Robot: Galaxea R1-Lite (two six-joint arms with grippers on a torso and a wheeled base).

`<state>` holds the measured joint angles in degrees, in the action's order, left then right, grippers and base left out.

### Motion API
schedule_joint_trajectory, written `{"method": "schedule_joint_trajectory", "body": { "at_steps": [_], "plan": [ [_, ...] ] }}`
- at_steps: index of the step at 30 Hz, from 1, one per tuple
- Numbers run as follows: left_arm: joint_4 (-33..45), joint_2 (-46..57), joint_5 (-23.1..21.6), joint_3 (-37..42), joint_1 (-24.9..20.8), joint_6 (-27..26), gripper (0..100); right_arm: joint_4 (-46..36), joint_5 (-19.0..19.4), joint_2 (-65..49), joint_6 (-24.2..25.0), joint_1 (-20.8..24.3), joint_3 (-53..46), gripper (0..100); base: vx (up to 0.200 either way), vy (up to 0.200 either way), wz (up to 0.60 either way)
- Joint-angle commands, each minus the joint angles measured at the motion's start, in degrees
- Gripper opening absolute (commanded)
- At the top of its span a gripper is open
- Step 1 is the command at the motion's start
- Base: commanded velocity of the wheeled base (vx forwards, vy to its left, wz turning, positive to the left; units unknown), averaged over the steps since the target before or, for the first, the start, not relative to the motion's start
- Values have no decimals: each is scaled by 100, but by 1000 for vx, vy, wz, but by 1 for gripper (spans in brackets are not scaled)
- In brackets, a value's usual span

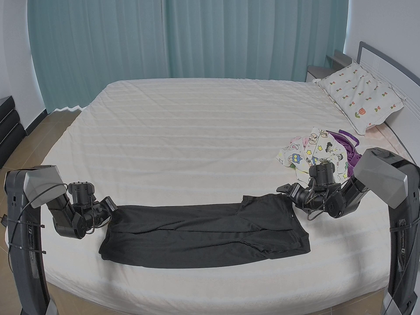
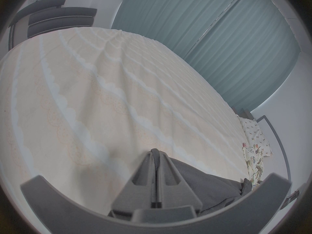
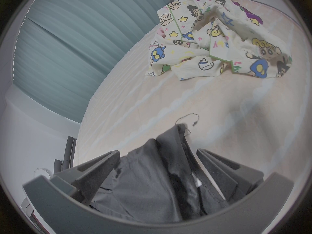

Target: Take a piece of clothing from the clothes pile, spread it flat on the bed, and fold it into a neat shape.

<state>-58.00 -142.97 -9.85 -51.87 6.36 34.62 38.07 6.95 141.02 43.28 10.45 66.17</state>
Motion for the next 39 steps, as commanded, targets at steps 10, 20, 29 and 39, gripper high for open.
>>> {"method": "schedule_joint_trajectory", "body": {
  "at_steps": [10,20,29,39],
  "plan": [
    [-88,-29,18,2,14,27,0,-335,-62,751,-47,-52,1100,0,0,0,0],
    [-167,-108,238,-86,40,36,0,-248,-176,664,-30,-69,1363,0,0,0,0],
    [-220,-152,247,-86,40,27,0,-256,-282,707,-65,-96,1574,0,0,0,0],
    [-229,-135,247,-51,40,18,0,-248,-282,813,-126,-113,1689,0,0,0,0]
  ]
}}
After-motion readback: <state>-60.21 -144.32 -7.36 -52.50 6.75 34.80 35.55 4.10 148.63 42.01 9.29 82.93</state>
